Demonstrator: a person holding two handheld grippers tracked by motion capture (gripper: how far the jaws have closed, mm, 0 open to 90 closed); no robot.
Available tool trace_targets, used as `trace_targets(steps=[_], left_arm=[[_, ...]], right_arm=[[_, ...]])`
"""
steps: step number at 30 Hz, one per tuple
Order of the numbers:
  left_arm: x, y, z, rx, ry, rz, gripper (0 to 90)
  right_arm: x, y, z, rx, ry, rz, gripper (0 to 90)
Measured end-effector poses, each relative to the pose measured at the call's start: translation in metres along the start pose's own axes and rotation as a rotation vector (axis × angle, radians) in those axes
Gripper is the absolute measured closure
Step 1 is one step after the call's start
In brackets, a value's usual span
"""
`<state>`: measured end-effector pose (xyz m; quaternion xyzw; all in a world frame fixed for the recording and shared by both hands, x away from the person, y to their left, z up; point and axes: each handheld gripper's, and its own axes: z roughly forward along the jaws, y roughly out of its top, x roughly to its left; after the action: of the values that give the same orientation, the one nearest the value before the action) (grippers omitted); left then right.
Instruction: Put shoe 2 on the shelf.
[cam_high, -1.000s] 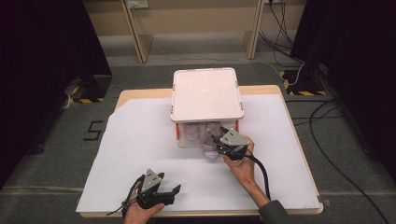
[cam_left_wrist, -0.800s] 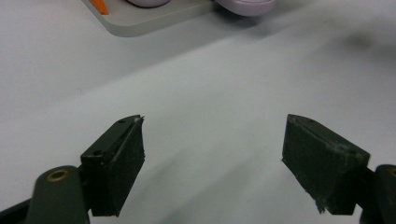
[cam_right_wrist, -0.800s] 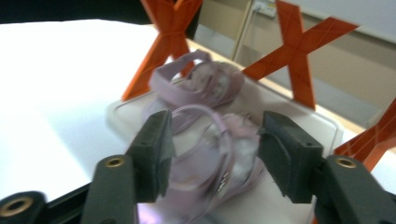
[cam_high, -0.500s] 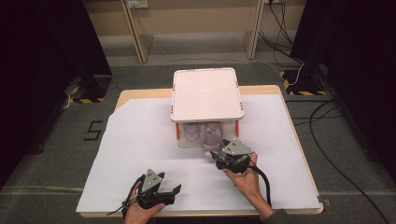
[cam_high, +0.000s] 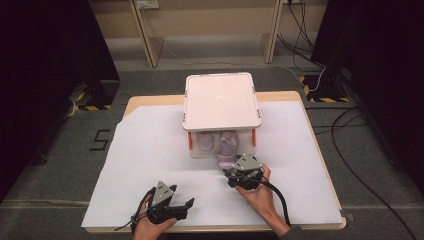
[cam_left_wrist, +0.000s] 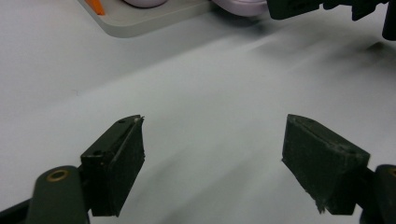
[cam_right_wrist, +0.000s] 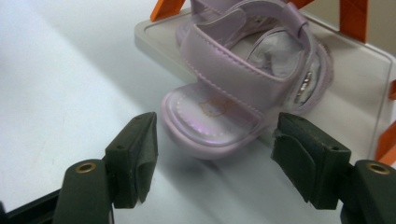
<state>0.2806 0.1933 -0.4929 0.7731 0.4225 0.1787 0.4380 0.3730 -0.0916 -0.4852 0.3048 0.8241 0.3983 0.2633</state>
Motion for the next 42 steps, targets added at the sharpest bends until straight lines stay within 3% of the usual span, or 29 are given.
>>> trace_targets(steps=[4, 6, 15, 23, 31, 34, 42], left_arm=[[0.000, 0.000, 0.000, 0.000, 0.000, 0.000, 20.4], [0.001, 0.000, 0.000, -0.001, 0.000, 0.001, 20.4], [0.001, 0.000, 0.000, -0.001, 0.001, -0.001, 20.4], [0.001, 0.000, 0.000, 0.000, 0.002, 0.000, 20.4], [0.001, -0.001, 0.002, 0.005, 0.000, -0.004, 20.4], [0.000, -0.001, 0.002, 0.006, 0.000, -0.003, 20.4], [0.002, -0.001, 0.002, 0.007, 0.005, -0.004, 20.4]], right_arm=[[0.001, -0.002, 0.003, 0.018, -0.051, -0.038, 30.4], [0.000, -0.003, 0.003, 0.015, -0.047, -0.020, 31.1], [-0.005, -0.002, 0.002, 0.015, -0.074, -0.042, 32.1], [-0.019, -0.004, 0.006, 0.005, -0.096, 0.000, 33.5], [-0.018, 0.000, 0.013, -0.013, -0.098, -0.022, 35.0], [-0.020, 0.001, 0.016, -0.011, -0.118, -0.034, 35.9], [-0.027, 0.008, 0.026, -0.014, -0.135, 0.007, 35.9]])
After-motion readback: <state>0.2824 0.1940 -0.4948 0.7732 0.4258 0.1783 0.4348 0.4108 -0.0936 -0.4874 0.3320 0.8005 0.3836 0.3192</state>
